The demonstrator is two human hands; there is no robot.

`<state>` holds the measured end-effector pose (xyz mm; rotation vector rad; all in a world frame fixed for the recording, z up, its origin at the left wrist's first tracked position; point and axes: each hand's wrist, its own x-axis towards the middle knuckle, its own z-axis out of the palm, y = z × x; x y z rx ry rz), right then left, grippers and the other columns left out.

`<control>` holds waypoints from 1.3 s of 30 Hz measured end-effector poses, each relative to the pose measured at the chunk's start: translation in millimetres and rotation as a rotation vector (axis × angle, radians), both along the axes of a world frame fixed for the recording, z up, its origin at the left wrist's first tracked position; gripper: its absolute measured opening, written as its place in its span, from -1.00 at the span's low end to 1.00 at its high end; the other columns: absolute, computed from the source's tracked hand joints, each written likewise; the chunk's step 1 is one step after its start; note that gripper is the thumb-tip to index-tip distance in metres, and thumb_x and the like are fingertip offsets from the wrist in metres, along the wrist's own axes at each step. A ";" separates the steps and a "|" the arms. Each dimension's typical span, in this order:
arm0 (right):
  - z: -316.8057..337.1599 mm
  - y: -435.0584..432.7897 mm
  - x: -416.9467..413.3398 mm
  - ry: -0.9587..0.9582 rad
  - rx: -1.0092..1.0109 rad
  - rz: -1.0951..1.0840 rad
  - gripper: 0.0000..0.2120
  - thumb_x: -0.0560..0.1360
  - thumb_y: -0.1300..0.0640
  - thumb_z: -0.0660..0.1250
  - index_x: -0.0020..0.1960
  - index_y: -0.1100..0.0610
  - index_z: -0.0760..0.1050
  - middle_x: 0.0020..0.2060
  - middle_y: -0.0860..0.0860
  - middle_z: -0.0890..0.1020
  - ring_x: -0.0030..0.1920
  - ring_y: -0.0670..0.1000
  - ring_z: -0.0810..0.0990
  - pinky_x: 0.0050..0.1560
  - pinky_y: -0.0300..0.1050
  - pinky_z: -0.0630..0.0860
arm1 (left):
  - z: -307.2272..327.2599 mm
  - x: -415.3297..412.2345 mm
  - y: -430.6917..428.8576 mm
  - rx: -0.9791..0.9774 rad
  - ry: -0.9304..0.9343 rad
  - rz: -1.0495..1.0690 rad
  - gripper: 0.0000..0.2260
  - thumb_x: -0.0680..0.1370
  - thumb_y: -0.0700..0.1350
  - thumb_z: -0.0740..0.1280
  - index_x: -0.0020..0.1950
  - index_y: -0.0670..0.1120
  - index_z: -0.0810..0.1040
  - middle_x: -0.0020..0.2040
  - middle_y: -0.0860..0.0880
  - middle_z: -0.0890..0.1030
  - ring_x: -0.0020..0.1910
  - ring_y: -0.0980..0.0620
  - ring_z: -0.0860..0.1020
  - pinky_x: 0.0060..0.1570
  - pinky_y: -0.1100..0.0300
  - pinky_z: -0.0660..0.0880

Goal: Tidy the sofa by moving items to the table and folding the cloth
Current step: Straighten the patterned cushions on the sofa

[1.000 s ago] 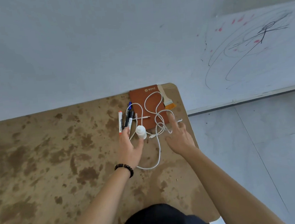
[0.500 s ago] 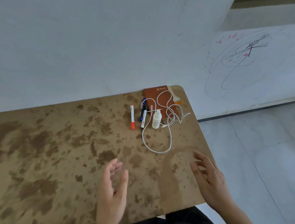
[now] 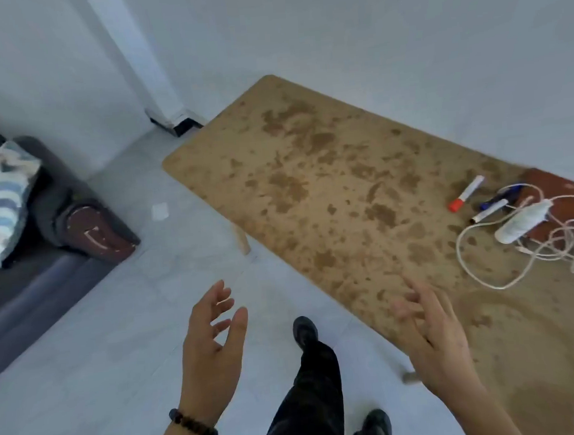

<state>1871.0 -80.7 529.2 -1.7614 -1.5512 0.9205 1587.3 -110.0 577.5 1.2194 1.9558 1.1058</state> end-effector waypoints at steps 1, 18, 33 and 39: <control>-3.5 -5.2 -22.1 0.001 -0.028 0.084 -0.41 0.56 -0.34 0.06 0.47 -0.06 0.33 0.21 -0.18 0.43 0.19 -0.08 0.53 0.12 -0.04 0.49 | 1.4 -18.4 -30.6 -0.010 0.028 0.073 -0.56 0.50 0.01 0.31 0.38 0.01 0.41 0.22 0.14 0.54 0.17 0.21 0.54 -0.01 0.38 0.48; 23.5 -183.3 -499.8 0.144 -0.072 1.079 -0.58 0.55 -0.04 0.34 0.32 -0.33 0.30 0.25 -0.33 0.41 0.21 -0.33 0.46 0.11 -0.21 0.53 | -0.2 -304.9 -411.6 0.122 -0.107 1.148 -0.63 0.54 -0.17 0.35 0.33 0.08 0.44 0.17 0.10 0.59 0.09 0.31 0.56 -0.04 0.32 0.45; -15.6 -235.8 -849.5 0.151 -0.166 1.210 -0.52 0.53 -0.03 0.37 0.39 -0.24 0.31 0.28 -0.27 0.42 0.20 -0.28 0.47 0.04 -0.30 0.49 | -20.2 -623.6 -454.8 0.045 -0.102 1.246 -0.62 0.55 -0.15 0.35 0.35 0.06 0.41 0.18 0.14 0.58 0.09 0.23 0.57 -0.10 0.33 0.50; -0.5 -243.4 -1062.6 0.088 -0.161 1.378 -0.55 0.54 -0.06 0.34 0.34 -0.29 0.24 0.29 -0.20 0.42 0.15 -0.25 0.49 0.03 -0.42 0.43 | 15.4 -793.0 -462.4 0.031 -0.076 1.328 -0.62 0.55 -0.14 0.34 0.35 0.07 0.41 0.18 0.19 0.56 0.08 0.26 0.57 -0.07 0.32 0.49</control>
